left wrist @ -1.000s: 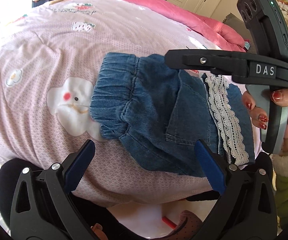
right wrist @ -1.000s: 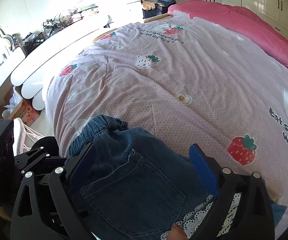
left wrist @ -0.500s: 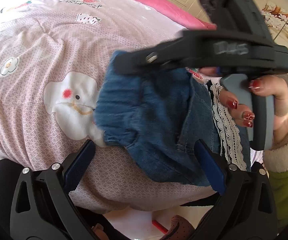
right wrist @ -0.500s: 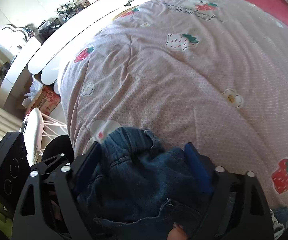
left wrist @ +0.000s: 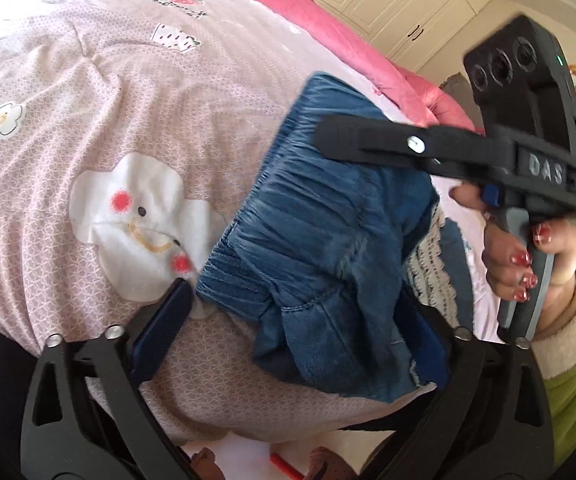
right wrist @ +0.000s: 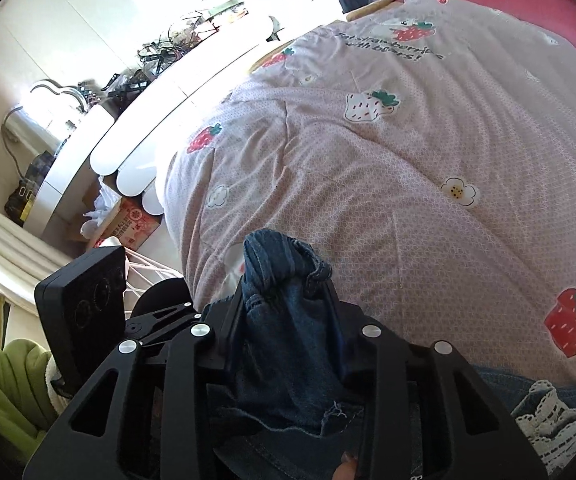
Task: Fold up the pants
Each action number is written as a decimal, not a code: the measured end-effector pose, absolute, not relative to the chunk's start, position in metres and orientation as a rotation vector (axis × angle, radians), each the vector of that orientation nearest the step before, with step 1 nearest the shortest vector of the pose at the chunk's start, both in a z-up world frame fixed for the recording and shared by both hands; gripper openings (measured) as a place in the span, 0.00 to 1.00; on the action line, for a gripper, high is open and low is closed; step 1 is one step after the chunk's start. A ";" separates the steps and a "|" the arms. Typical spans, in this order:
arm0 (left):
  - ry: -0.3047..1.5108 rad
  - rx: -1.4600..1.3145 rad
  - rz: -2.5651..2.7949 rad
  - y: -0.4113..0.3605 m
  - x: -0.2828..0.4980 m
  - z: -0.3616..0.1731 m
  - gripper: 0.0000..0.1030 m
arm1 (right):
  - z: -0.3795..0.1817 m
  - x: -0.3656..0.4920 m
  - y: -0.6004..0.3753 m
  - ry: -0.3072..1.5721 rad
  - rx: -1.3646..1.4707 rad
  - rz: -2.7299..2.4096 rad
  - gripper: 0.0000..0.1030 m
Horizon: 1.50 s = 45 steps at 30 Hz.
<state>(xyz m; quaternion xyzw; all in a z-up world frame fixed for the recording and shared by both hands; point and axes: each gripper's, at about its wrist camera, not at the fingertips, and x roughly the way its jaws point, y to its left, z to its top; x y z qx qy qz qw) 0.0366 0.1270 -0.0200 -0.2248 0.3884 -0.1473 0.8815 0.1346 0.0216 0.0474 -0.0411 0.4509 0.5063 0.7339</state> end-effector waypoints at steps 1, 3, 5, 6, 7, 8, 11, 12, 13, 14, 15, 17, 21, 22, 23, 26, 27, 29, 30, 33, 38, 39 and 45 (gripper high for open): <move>0.807 -0.463 -0.304 0.127 0.039 -0.017 0.76 | 0.048 0.133 0.021 0.982 -0.089 1.109 0.32; 0.801 -0.464 -0.314 0.128 0.040 -0.011 0.66 | 0.054 0.130 0.014 0.962 -0.079 1.103 0.32; 0.792 -0.456 -0.315 0.129 0.040 -0.004 0.61 | 0.059 0.127 0.009 0.943 -0.070 1.100 0.32; 0.787 -0.450 -0.321 0.128 0.039 0.001 0.57 | 0.061 0.126 0.007 0.937 -0.067 1.096 0.32; 0.782 -0.451 -0.339 0.126 0.039 0.006 0.52 | 0.064 0.124 0.004 0.925 -0.066 1.090 0.32; 0.778 -0.441 -0.340 0.124 0.037 0.010 0.52 | 0.066 0.123 0.000 0.918 -0.061 1.087 0.32; 0.750 -0.376 -0.332 0.111 0.033 0.026 0.52 | 0.075 0.118 -0.013 0.888 -0.040 1.079 0.32; 0.746 -0.372 -0.337 0.107 0.033 0.030 0.52 | 0.078 0.116 -0.017 0.879 -0.036 1.077 0.32; 0.740 -0.361 -0.337 0.104 0.033 0.035 0.52 | 0.081 0.115 -0.022 0.869 -0.028 1.077 0.32; 0.735 -0.348 -0.337 0.100 0.031 0.039 0.52 | 0.084 0.113 -0.027 0.858 -0.019 1.074 0.32; 0.729 -0.333 -0.337 0.097 0.031 0.044 0.52 | 0.087 0.112 -0.031 0.849 -0.015 1.072 0.32; 0.723 -0.315 -0.343 0.089 0.031 0.050 0.52 | 0.092 0.108 -0.040 0.830 -0.010 1.065 0.32; 0.716 -0.280 -0.347 0.074 0.035 0.055 0.52 | 0.098 0.103 -0.057 0.808 0.010 1.057 0.32; 0.714 -0.269 -0.348 0.070 0.035 0.057 0.52 | 0.099 0.102 -0.062 0.801 0.016 1.057 0.32; 0.713 -0.258 -0.348 0.067 0.033 0.057 0.52 | 0.100 0.100 -0.067 0.796 0.021 1.057 0.32; 0.714 -0.238 -0.354 0.052 0.031 0.056 0.52 | 0.100 0.099 -0.079 0.784 0.040 1.051 0.32; 0.714 -0.229 -0.356 0.048 0.032 0.057 0.52 | 0.100 0.098 -0.084 0.780 0.046 1.049 0.32; 0.716 -0.214 -0.360 0.041 0.027 0.058 0.52 | 0.099 0.097 -0.094 0.772 0.058 1.047 0.32; 0.719 -0.208 -0.362 0.037 0.028 0.059 0.52 | 0.098 0.096 -0.100 0.768 0.063 1.045 0.32; 0.726 -0.186 -0.369 0.024 0.026 0.059 0.52 | 0.094 0.097 -0.117 0.760 0.087 1.039 0.32; 0.754 -0.138 -0.383 -0.005 0.035 0.053 0.52 | 0.081 0.100 -0.147 0.751 0.131 1.017 0.32; 0.759 -0.131 -0.386 -0.009 0.037 0.052 0.52 | 0.078 0.101 -0.153 0.749 0.137 1.013 0.32; 0.798 -0.084 -0.404 -0.037 0.046 0.040 0.52 | 0.057 0.103 -0.184 0.749 0.168 0.986 0.32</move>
